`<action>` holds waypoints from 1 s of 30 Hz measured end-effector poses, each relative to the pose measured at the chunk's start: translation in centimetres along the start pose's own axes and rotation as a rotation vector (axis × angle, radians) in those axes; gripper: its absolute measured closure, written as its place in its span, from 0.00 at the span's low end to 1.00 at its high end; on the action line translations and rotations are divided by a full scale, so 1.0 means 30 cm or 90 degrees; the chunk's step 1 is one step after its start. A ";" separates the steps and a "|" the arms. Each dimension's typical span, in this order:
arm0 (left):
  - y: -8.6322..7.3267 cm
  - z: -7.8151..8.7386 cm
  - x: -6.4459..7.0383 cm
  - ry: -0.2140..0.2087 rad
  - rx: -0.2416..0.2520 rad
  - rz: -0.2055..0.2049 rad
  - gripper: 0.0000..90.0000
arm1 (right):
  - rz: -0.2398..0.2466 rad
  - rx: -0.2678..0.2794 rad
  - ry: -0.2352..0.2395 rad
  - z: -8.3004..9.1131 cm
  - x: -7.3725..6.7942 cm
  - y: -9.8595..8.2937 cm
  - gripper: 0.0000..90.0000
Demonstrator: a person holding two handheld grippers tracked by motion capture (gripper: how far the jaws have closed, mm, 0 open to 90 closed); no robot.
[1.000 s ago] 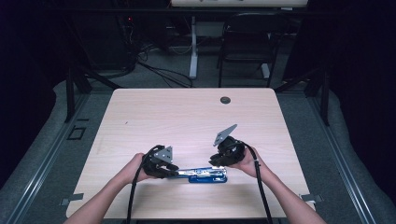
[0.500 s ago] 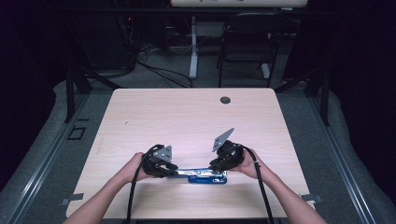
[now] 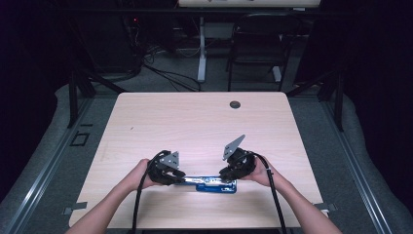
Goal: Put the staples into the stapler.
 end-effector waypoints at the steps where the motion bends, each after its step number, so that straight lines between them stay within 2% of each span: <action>1: 0.000 0.000 0.000 0.000 0.000 0.000 0.83 | 0.004 -0.002 0.000 0.001 0.000 0.000 0.87; 3: 0.000 0.000 0.000 0.000 0.000 0.001 0.83 | 0.007 0.000 -0.001 0.000 0.000 -0.002 0.87; 5: 0.000 0.000 0.000 0.000 0.000 0.001 0.83 | 0.017 -0.015 -0.003 0.003 0.002 -0.007 0.87; 7: 0.000 0.000 0.000 0.000 0.000 0.001 0.83 | 0.014 -0.007 0.001 -0.001 0.001 -0.011 0.87; 10: 0.000 0.000 0.000 -0.001 0.000 0.002 0.83 | 0.010 -0.011 -0.003 0.003 0.003 -0.013 0.87; 11: 0.000 0.000 0.000 -0.001 0.000 0.002 0.83 | 0.019 -0.018 -0.004 0.006 0.006 -0.013 0.87; 15: 0.000 0.000 0.000 0.000 0.000 0.003 0.83 | 0.020 0.000 -0.002 0.003 -0.002 -0.009 0.87; 17: 0.000 0.000 0.000 0.000 0.000 0.002 0.83 | 0.030 -0.004 -0.004 0.007 -0.004 -0.005 0.87; 30: 0.000 0.000 -0.001 0.000 0.001 0.004 0.83 | 0.031 0.009 -0.001 0.003 -0.008 -0.005 0.87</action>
Point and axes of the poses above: each handheld gripper's, and its own axes: z roughly backward along the jaws, y roughly out of its top, x roughly to its right, the point moved 4 cm from there along -z, roughly forward along the jaws, and after that the axes turned 2 degrees about y, right-handed, at the moved point
